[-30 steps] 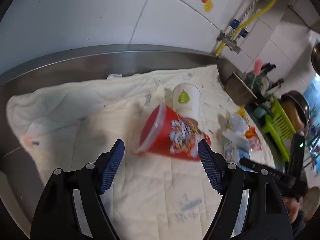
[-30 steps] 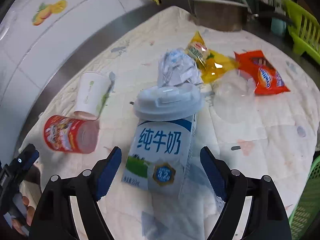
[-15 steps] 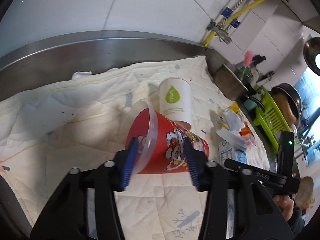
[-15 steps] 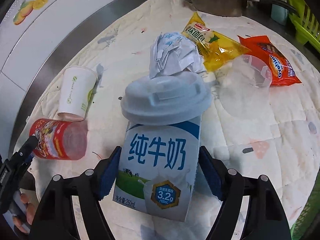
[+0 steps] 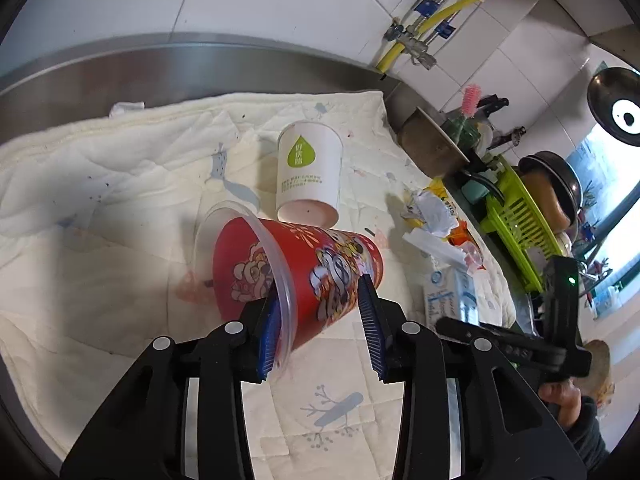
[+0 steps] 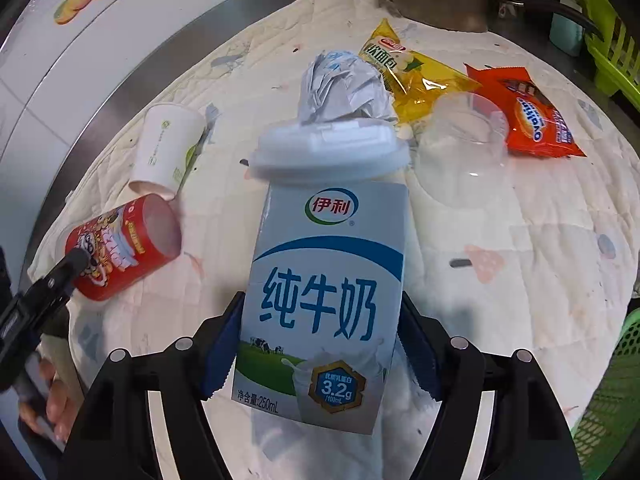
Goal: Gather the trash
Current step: 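Carry the milk carton and red cup over the green basket and release both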
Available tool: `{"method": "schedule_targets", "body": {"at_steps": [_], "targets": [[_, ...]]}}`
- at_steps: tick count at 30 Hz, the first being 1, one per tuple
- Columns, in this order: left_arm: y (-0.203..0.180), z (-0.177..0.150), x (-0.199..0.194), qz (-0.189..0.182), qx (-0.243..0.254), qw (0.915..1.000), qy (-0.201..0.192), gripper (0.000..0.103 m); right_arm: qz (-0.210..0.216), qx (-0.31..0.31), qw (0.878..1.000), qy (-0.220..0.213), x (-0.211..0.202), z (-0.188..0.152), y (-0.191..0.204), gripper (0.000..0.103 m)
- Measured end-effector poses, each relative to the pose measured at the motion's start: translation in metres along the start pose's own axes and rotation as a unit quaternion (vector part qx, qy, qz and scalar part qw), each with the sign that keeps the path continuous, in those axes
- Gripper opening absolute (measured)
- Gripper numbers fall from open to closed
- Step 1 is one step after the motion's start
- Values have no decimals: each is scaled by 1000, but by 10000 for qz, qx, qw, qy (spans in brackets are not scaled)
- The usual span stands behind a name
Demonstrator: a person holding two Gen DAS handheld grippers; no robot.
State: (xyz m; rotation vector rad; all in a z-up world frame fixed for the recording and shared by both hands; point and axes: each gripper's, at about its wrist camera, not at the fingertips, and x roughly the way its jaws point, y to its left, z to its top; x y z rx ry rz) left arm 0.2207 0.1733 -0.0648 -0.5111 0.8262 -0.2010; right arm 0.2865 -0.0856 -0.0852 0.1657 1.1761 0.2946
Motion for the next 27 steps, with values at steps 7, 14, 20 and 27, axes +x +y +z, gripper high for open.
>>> {"method": "schedule_targets", "body": {"at_steps": [7,14,20,27], "targets": [[-10,-12,-1,-125,174,9998,-37,15,278,2,9996,49,-11,-18,-11,69],[-35,-32,-21,-219,364,9990,-165,4,565,-56,9984,21,-32,-48,-18,68],[-47,-53,-39,-375,360,9984,-201,4,764,-74,9969,-154,-61,-79,-32,67],[-77,-74,-53,-783,473,9957,-163,4,837,180,9947,-562,-108,-112,-76,67]]}}
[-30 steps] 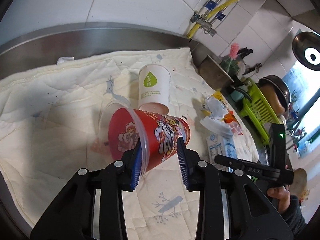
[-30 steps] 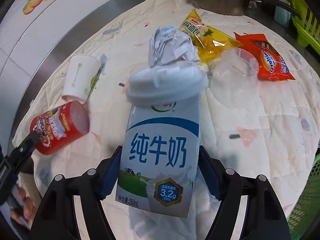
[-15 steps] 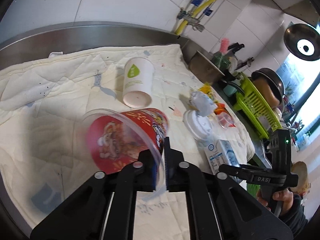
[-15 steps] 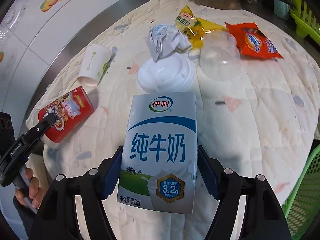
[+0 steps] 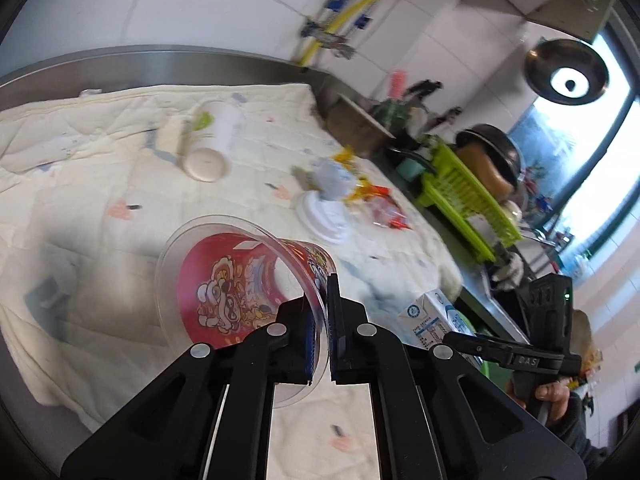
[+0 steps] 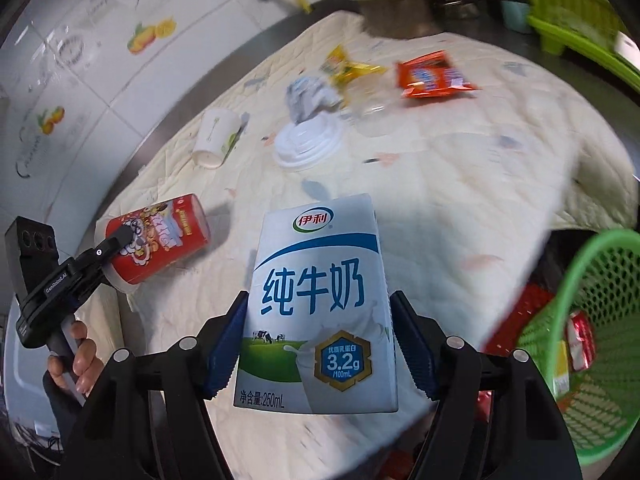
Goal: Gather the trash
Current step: 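Carry the milk carton and red cup over the green basket and release both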
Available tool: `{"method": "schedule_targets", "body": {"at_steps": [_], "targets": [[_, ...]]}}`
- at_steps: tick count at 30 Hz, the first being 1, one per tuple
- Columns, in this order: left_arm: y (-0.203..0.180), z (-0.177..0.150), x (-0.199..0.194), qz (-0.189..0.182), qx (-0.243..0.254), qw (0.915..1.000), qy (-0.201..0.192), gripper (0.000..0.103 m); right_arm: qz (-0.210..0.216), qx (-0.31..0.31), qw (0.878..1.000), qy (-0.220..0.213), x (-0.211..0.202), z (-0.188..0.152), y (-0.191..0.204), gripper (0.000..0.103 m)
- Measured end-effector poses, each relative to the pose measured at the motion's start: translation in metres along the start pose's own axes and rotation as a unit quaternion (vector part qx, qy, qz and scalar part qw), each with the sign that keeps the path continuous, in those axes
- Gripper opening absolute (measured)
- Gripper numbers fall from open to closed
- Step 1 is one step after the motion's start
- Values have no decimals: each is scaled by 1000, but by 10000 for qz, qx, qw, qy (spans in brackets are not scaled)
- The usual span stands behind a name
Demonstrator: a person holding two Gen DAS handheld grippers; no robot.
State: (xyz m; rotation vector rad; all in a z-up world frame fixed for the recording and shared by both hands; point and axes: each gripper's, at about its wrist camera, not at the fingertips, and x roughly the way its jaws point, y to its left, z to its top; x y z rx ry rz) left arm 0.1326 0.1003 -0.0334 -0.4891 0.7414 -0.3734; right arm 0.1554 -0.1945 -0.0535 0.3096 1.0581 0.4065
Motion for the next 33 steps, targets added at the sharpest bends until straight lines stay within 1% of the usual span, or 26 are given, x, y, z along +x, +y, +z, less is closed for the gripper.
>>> {"method": "schedule_targets", "body": {"at_steps": [2,5,7,9,10,11,13,14,15,19,24,25,27,29,33], "targets": [[-16,-4,0,-129,107,9999,36,4,-74,122,9998,-123,-17,-8,-18,67],[-44,-10,4,-381,279,9988,124,4,-439,317,9979,-360,-44,-21,-52,67],[-66,-14,11,-564,428,9973,203,4,-714,613,9945,-453,-61,-32,-88,67],[-88,-18,21,-733,591,9951,304,4,-1030,898,9894,-497,-74,-43,-126,67],[-99,-20,27,-790,668,9940,360,4,-1154,985,9872,-499,-76,-47,-138,67],[-109,-23,33,-858,723,9928,417,4,-1358,1123,9830,-513,-80,-53,-158,67],[-128,-28,47,-1009,818,9900,547,4,-1650,1237,9771,-515,-82,-63,-181,67],[-139,-32,56,-1078,867,9883,637,4,-1894,1337,9715,-499,-82,-69,-198,67],[-146,-35,61,-1133,901,9870,703,4,-1984,1407,9689,-466,-81,-73,-209,67],[-188,-50,97,-1320,1106,9795,1044,4,-2125,1795,9603,-213,-69,-89,-258,67],[-228,-70,138,-1375,1345,9697,1506,4,-2183,2098,9530,-63,-55,-102,-292,68],[-233,-74,145,-1374,1369,9685,1563,4,-2171,2125,9527,-49,-53,-104,-297,68],[-245,-80,159,-1397,1422,9654,1684,4,-2314,2032,9514,-80,-54,-107,-301,69],[-256,-88,174,-1418,1444,9621,1829,4,-2313,1996,9521,-111,-55,-107,-303,71],[-273,-102,197,-1373,1539,9576,2011,4,-2264,1970,9537,-202,-64,-108,-307,71]]}}
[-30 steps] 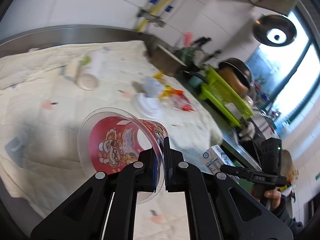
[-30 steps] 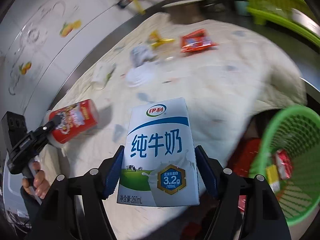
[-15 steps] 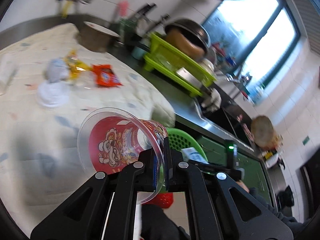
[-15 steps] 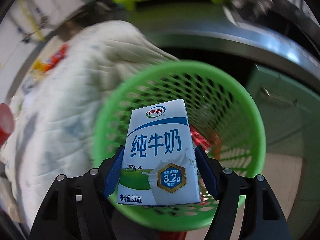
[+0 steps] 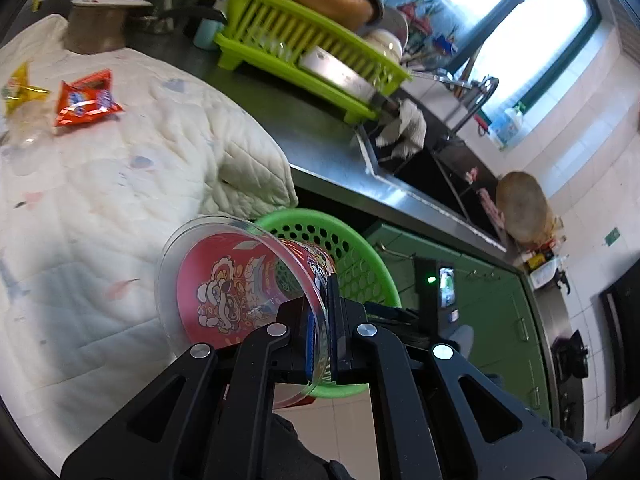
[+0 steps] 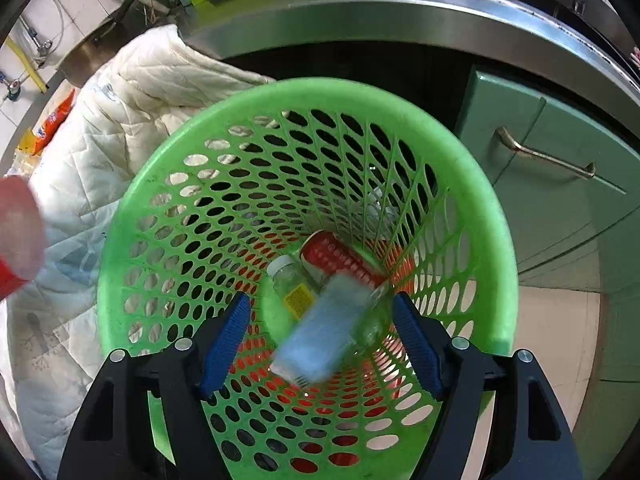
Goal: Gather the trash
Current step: 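Carry the milk carton and red cup over the green basket and release both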
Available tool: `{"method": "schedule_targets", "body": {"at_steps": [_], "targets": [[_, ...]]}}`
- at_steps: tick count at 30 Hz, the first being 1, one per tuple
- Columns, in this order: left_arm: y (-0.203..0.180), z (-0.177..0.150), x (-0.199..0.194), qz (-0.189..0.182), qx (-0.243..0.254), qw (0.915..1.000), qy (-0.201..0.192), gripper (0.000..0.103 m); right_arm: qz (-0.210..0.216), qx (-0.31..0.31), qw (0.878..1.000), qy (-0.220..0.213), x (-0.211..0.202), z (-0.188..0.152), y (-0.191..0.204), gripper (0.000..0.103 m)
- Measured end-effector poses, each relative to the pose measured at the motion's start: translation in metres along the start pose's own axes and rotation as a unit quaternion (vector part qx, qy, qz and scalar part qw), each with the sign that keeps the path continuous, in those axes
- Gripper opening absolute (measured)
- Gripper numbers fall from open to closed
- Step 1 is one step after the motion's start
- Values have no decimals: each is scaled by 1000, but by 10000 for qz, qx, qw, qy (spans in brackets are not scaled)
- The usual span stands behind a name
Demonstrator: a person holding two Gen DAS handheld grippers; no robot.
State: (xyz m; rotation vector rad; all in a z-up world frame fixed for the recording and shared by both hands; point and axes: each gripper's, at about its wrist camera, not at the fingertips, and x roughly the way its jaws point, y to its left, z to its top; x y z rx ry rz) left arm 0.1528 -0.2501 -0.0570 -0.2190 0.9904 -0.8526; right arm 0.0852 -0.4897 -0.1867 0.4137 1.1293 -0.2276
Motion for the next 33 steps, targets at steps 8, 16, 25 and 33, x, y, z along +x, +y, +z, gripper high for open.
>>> {"method": "schedule_targets", "body": {"at_steps": [8,16,25,33], "targets": [[-12,2,55,50,57,9993,380,4,218,-171,9987,-436,-49,-6,-7,75],[-18,0,106,150,55,9973,714,4,281,-364,9955,-832,-95,-16,-6,76],[-21,5,135,315,-14,9964,788,46,305,-283,9940,-1010,-114,-25,-17,77],[-17,0,115,416,-3,9969,673,50,312,-328,9938,-1016,-118,-30,-15,77]]}}
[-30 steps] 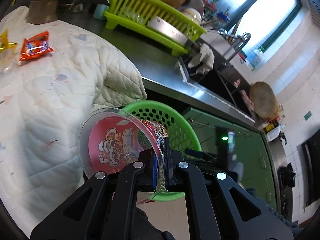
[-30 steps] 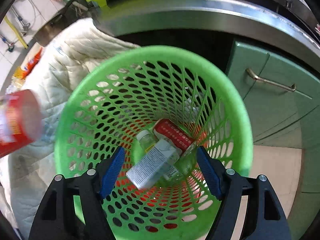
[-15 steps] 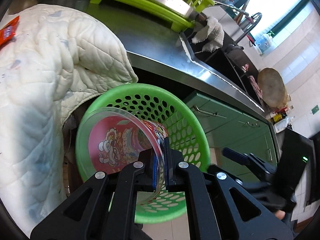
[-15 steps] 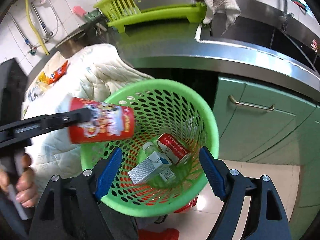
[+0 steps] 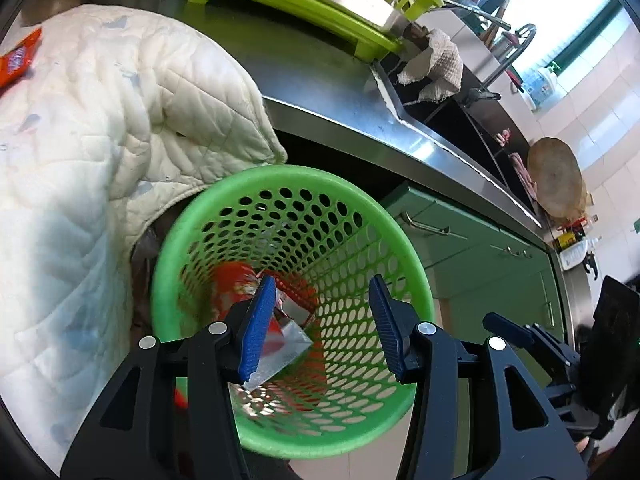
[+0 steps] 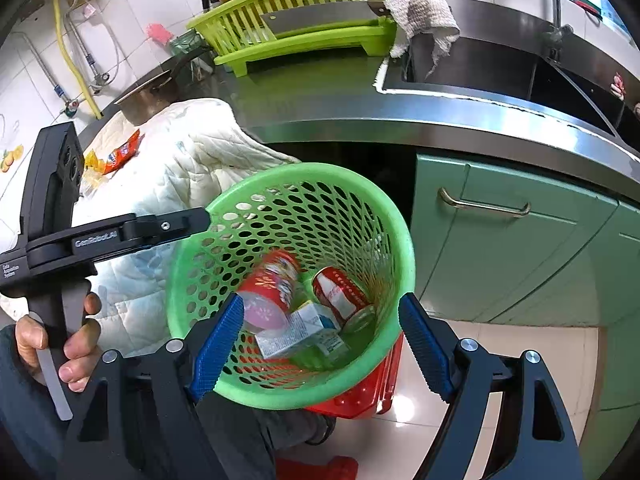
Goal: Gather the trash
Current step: 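Carry the milk carton and red cup over the green basket and release both, then grasp the orange Ovaltine wrapper with the right gripper while the left grasps the yellow snack bag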
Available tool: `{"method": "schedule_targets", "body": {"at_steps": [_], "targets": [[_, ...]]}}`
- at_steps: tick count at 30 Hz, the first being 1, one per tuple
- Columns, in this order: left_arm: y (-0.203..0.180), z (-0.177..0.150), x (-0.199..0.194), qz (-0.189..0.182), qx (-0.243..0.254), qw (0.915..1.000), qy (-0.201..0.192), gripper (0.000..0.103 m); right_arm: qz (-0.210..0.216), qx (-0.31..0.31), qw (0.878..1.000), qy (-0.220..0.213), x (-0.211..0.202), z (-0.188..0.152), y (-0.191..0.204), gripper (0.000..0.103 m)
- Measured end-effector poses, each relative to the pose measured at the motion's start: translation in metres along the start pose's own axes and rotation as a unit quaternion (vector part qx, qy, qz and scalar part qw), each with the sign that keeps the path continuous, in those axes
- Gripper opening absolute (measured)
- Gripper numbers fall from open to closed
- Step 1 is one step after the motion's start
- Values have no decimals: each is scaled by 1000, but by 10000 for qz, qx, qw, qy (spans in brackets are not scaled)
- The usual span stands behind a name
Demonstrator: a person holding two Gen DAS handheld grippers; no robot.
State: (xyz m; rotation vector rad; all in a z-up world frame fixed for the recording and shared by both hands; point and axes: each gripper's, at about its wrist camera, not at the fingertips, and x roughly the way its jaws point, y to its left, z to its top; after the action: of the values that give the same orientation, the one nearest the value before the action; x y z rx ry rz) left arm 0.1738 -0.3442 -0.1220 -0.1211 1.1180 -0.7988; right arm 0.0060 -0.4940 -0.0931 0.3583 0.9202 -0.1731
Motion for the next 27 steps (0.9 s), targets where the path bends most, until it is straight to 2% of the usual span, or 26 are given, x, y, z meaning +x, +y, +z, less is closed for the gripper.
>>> {"method": "schedule_targets", "body": {"at_steps": [7,15,20,27], "targets": [[18,-5,-51,129,-94,9992,-378,53,99,-222,9997,-39,-5,5,23,77],[63,-15,-116,564,-341,9946,-796,54,358,-637,9973,-95,-2,21,76,78],[105,-20,-162,929,-612,9877,-1094,54,553,-968,9937,-75,8,34,121,78],[165,-30,-224,1481,-1001,9731,-1451,54,880,-1385,9864,-6,27,56,182,78]]}}
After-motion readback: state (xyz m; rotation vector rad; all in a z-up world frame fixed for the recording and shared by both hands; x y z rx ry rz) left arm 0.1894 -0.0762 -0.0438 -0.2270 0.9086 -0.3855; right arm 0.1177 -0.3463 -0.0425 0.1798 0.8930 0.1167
